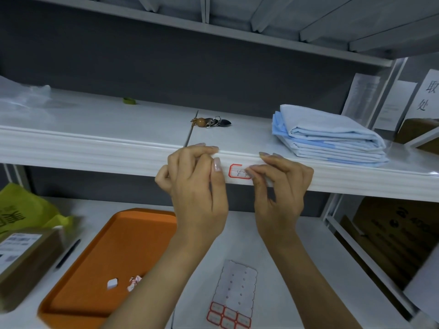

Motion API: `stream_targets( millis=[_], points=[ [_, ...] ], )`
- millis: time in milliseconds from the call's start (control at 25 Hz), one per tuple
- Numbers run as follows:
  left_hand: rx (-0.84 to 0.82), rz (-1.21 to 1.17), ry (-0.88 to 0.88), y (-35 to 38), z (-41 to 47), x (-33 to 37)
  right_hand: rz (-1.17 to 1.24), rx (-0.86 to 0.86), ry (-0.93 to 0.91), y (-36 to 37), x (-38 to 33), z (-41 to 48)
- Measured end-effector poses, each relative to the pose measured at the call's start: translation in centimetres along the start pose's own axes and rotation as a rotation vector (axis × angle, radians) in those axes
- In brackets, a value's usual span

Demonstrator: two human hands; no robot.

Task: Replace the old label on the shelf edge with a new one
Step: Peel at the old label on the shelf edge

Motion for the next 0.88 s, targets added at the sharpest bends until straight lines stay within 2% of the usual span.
stream_targets(
  millis=[880],
  points=[
    [-0.022,0.024,0.125,-0.34,0.16,-0.86,-0.03,0.005,-0.005,0.17,-0.07,-0.1]
  ],
)
Point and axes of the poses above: each hand's wrist, its own z-axis towards the middle knuckle, its own y-axis out of the palm, x = y × z, the point moved 2 cm from there along z, towards the middle knuckle, and after that the axes turned 1 degree about -x, right-handed, at the moved point
